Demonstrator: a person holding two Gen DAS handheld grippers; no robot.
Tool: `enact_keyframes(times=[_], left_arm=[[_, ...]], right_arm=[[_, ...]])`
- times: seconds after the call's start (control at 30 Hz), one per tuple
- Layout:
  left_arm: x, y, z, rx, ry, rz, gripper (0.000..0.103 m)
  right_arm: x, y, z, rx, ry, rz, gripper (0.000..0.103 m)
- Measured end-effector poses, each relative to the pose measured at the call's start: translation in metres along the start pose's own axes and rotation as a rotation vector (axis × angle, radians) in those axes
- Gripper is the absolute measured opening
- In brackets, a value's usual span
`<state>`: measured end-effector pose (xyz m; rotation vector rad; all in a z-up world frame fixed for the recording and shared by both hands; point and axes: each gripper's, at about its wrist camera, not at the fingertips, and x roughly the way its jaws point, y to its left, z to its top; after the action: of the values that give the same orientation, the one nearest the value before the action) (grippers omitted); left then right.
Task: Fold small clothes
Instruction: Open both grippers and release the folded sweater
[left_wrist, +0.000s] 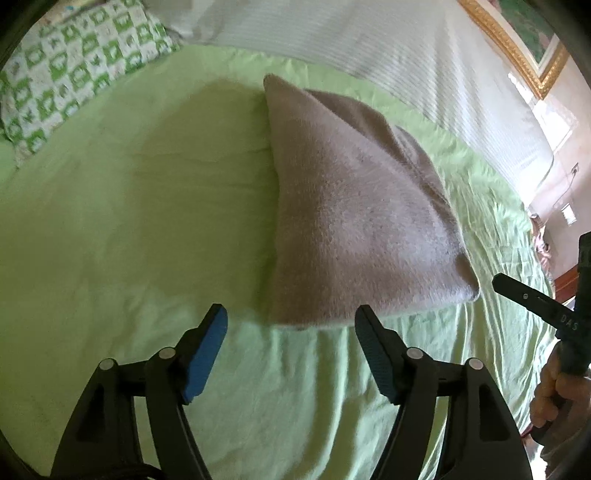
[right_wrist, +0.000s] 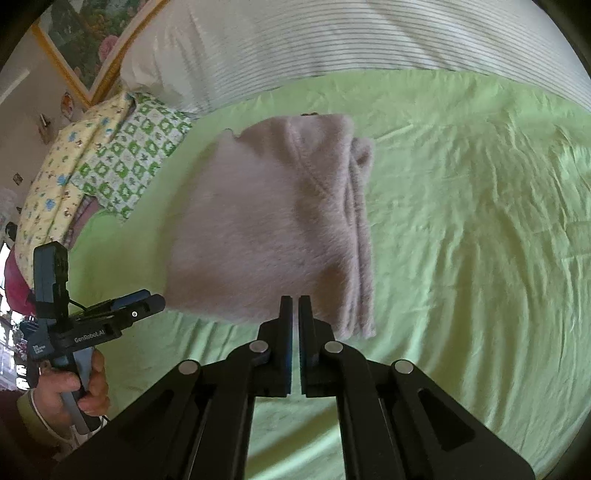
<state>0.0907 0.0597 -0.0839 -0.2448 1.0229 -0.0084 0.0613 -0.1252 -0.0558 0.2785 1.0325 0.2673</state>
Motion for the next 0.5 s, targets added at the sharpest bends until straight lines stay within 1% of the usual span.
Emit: enact_keyframes(times=[0.1, 0.23, 0.3, 0.37, 0.43, 0.5], left_arm=[[-0.020, -0.005, -0.008, 0.024, -0.047, 0.046, 0.082], [-0.040, -0.014, -0.016, 0.064, -0.095, 0.097, 0.084], [-0.049, -0.017, -0.021, 0.081, -0.111, 0.104, 0.084], [-0.057, -0.018, -0.025, 0.082, -0.123, 0.102, 0.084], [-0.062, -0.018, -0.028, 0.083, -0.127, 0.093, 0.084], [-0.063, -0.021, -0.030, 0.088, -0.130, 0.098, 0.085]], right_arm=[[-0.005, 0.008, -0.008, 0.009, -0.012, 0.020, 0.004], [-0.014, 0.017, -0.018, 0.021, -0.043, 0.027, 0.006], [-0.018, 0.022, -0.025, 0.025, -0.055, 0.026, 0.009], [-0.022, 0.026, -0.030, 0.021, -0.067, 0.019, 0.019], [-0.027, 0.031, -0.035, 0.021, -0.091, 0.004, 0.042], [-0.033, 0.036, -0.038, 0.009, -0.124, -0.001, 0.048]])
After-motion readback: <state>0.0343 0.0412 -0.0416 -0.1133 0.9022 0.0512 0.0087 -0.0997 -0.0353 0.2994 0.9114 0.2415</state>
